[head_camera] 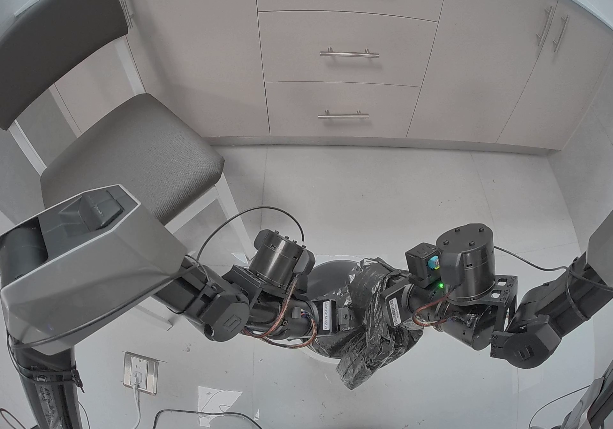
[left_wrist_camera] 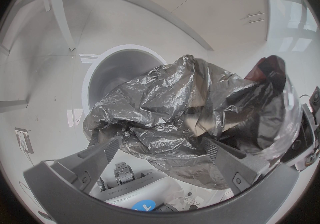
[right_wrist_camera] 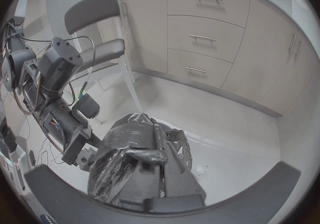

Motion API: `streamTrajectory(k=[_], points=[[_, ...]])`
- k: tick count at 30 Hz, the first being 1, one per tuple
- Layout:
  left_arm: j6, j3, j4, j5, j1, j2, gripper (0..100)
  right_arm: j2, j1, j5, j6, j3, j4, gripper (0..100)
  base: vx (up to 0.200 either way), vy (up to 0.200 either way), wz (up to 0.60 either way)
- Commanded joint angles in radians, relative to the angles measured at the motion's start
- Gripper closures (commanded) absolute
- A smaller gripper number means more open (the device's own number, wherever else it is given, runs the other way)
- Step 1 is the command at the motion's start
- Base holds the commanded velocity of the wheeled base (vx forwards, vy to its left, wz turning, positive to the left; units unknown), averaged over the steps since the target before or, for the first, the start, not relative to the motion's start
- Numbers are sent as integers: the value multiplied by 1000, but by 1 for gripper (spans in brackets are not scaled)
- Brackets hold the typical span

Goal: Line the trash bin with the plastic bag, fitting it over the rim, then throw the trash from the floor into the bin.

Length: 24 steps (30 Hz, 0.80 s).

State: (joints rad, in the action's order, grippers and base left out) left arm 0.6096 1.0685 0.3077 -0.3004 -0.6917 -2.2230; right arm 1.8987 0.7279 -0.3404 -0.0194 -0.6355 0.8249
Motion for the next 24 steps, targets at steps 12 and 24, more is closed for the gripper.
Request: streamTrajectory(k=[12,24], points=[[-40,-71,4,3,152,85,0,6,-4,1,1,-1,2,100,0,0,0],[-76,-81,50,-2,207,34,0,5,-12,1,1,2,0,100,0,0,0]])
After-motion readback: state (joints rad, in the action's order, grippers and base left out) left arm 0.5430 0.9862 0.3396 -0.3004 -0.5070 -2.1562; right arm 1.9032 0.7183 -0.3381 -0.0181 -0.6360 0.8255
